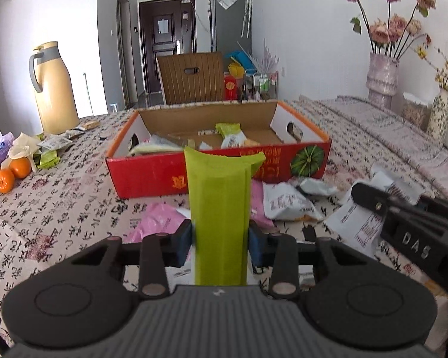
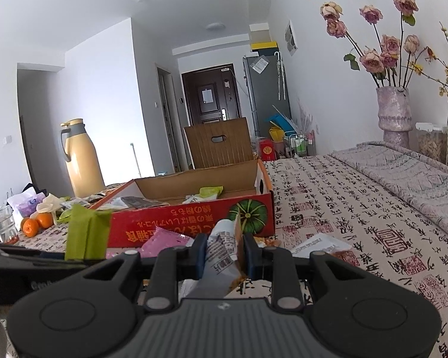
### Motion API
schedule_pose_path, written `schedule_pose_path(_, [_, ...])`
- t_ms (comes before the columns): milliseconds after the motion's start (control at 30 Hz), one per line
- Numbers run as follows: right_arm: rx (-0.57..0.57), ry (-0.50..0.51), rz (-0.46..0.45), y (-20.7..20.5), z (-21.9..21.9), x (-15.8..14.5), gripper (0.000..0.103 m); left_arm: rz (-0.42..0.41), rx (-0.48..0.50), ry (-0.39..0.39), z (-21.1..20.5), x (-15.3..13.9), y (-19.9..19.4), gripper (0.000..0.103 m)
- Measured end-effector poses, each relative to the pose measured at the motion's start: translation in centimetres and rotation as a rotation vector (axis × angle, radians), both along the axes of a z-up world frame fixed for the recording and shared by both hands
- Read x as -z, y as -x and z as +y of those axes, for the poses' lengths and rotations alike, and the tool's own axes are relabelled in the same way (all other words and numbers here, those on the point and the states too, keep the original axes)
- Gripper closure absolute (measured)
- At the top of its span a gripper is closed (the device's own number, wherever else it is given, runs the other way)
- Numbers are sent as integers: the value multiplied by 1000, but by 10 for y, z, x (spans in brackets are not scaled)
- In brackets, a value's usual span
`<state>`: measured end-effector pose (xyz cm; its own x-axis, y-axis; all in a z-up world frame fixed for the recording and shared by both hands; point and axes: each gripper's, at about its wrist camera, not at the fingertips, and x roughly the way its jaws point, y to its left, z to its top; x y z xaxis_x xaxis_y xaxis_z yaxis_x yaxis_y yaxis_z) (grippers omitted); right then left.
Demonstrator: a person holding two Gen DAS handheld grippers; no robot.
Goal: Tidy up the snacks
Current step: 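Carry the green bar and white sachet over the cardboard box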
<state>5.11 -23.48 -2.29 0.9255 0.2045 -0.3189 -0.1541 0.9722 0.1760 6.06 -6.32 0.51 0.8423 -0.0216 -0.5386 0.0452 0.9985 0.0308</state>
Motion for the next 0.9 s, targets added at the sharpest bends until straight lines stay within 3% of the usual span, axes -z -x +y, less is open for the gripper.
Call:
schedule_pose_path(467, [26,23,-20,-15,13,-18,78,-81,20,60,17,-31,-15,64])
schedule_pose_path(900, [27,22,-54,-64,23,-43,78,-115,15,76,25,-62,-68,64])
